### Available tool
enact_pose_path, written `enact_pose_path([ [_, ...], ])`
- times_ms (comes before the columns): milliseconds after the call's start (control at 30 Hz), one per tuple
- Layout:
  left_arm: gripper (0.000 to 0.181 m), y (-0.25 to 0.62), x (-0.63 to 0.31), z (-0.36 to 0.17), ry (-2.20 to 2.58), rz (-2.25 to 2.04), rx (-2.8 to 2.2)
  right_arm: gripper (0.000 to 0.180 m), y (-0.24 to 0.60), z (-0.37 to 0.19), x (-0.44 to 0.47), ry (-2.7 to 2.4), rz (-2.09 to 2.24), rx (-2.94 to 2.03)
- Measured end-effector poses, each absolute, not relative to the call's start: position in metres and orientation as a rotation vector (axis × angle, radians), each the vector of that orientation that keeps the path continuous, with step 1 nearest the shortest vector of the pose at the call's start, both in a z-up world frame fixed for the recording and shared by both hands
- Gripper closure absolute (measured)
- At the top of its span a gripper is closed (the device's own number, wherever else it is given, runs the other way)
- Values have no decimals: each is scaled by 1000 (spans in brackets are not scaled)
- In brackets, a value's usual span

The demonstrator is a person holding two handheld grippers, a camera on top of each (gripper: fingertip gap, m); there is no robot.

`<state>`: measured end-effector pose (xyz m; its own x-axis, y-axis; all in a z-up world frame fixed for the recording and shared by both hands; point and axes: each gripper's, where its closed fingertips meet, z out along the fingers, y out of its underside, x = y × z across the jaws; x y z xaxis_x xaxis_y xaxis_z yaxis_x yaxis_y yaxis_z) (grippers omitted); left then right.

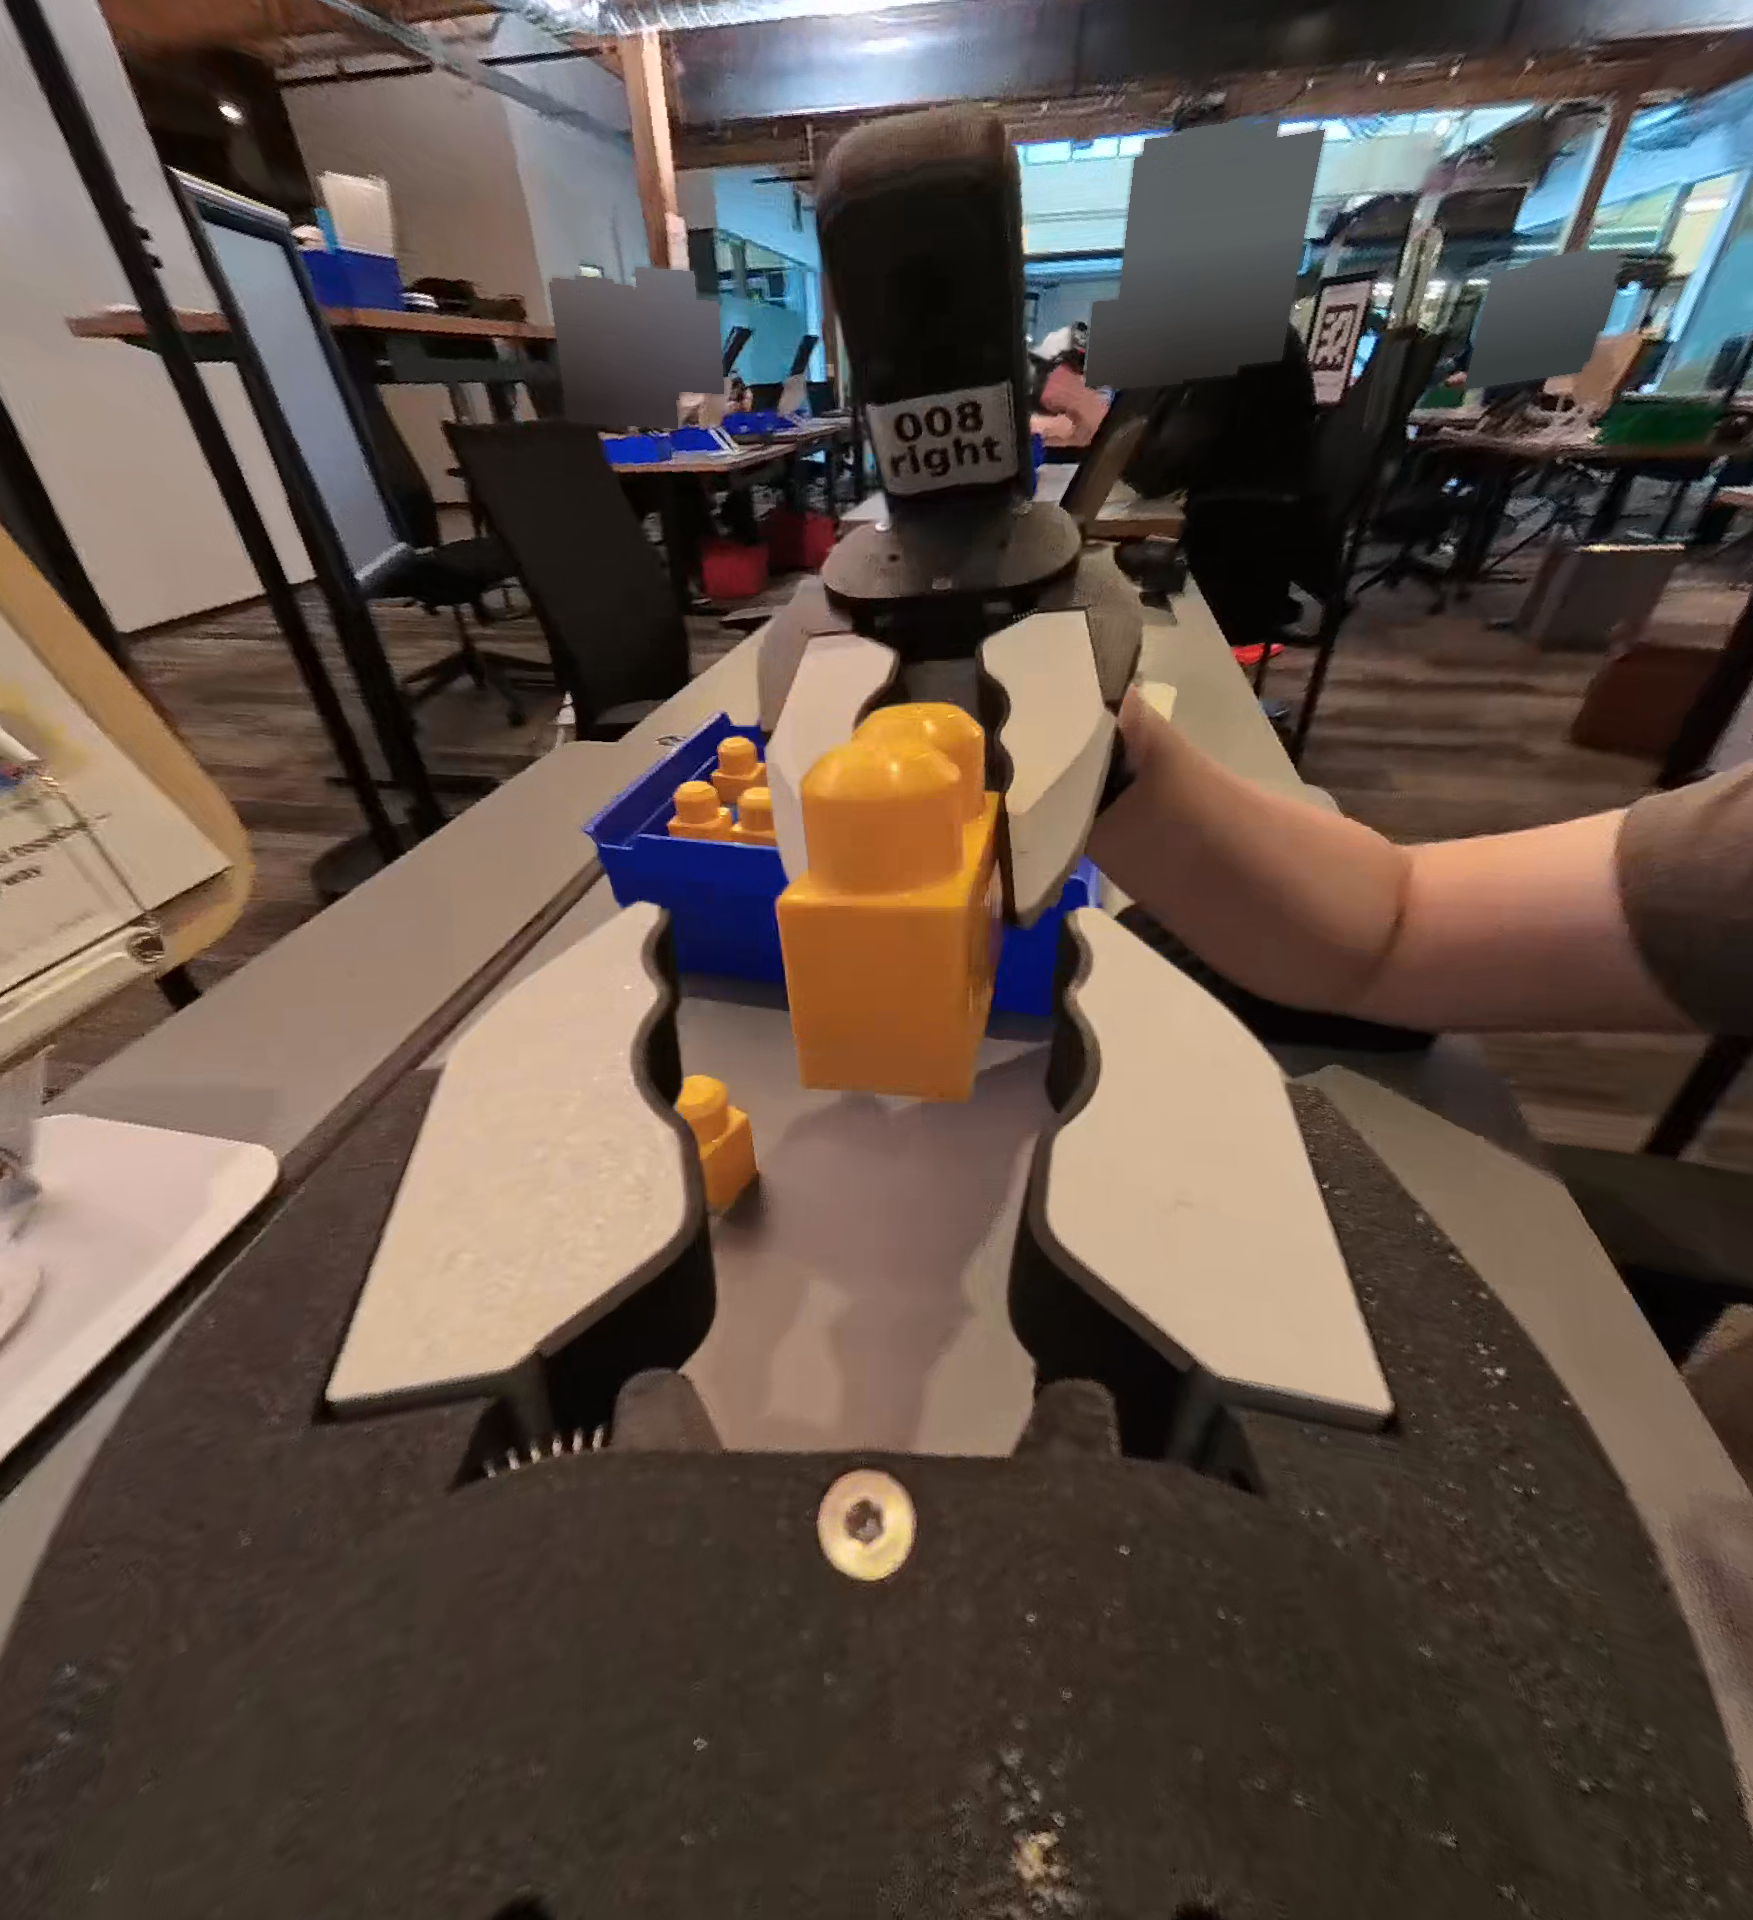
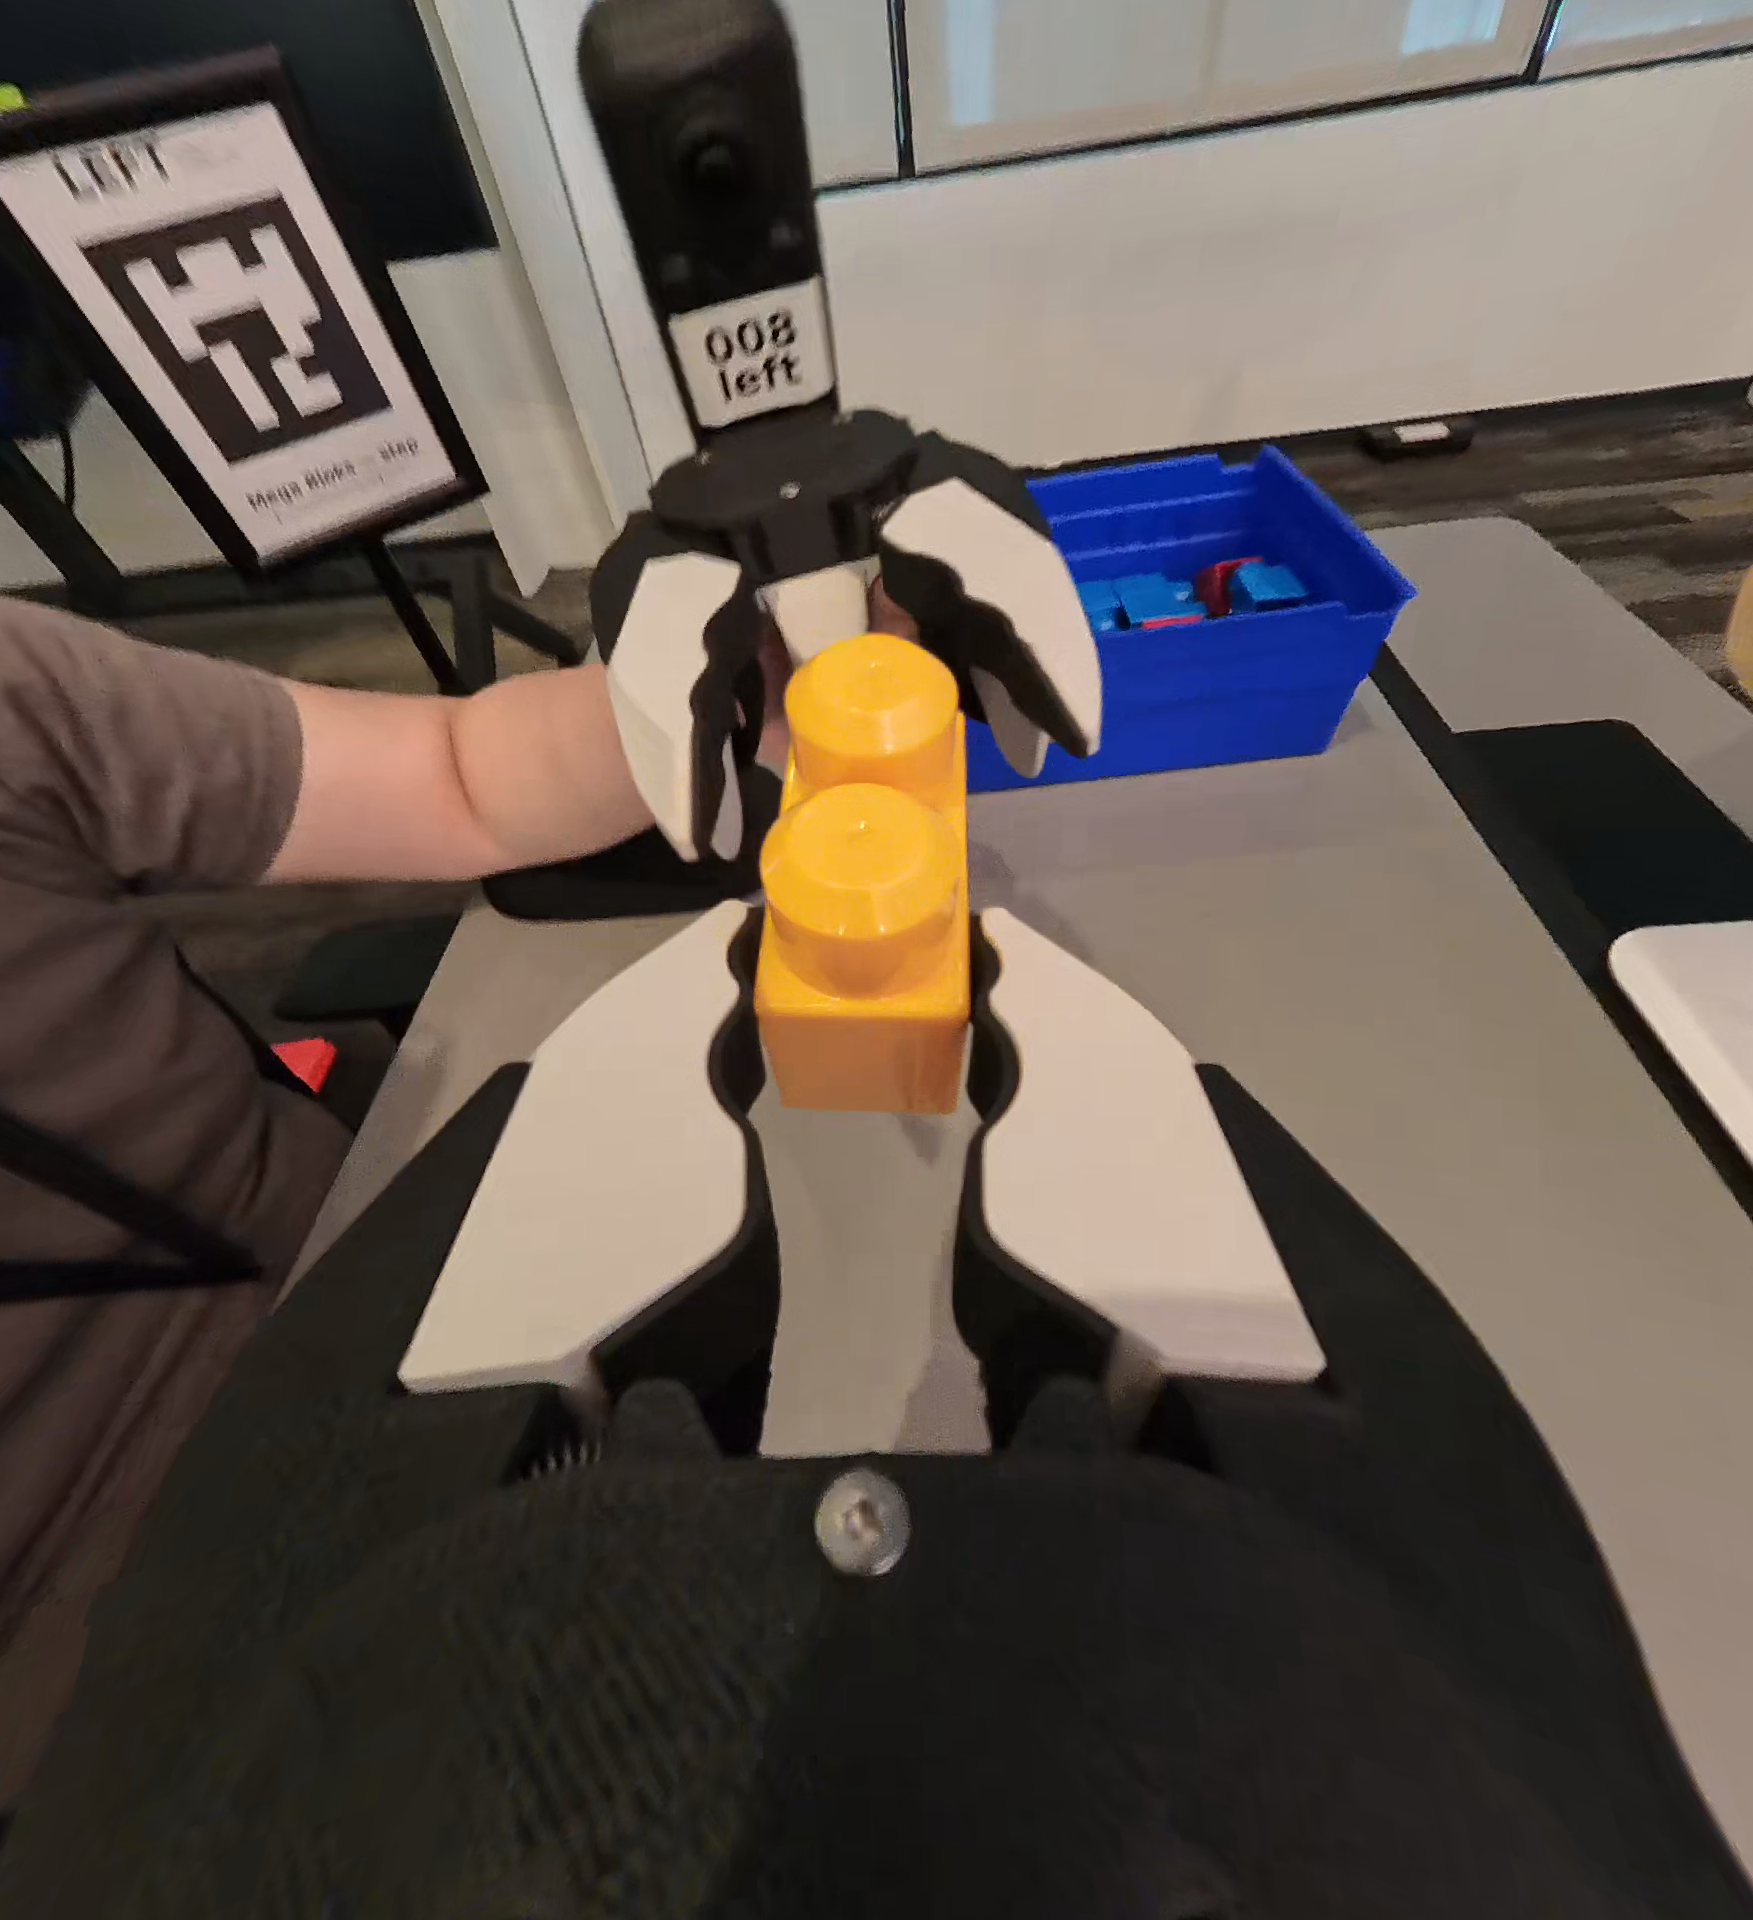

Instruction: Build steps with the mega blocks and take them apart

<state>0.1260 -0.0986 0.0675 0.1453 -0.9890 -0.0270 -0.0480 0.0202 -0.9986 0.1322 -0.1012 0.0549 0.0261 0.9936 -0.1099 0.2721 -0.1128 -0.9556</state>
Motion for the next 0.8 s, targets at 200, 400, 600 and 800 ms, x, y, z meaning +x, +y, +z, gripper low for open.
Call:
enact_pose_path([
  [200, 121, -105, 134, 46, 1271, -1002, -1331, 143, -113, 50, 125, -1418, 1158, -1477],
  [400, 144, -108, 134, 48, 1286, -1029, -1318, 142, -109, 50, 124, -1414, 1097, -1435],
  [600, 144, -104, 120, 70, 1162, -1136, -1287, 132, -100, 66, 131, -1309, 1139, -1386],
  [800, 144, -107, 123, 66, 1177, -1155, -1296, 145, -104, 58, 125, -1351, 1133, -1401],
])
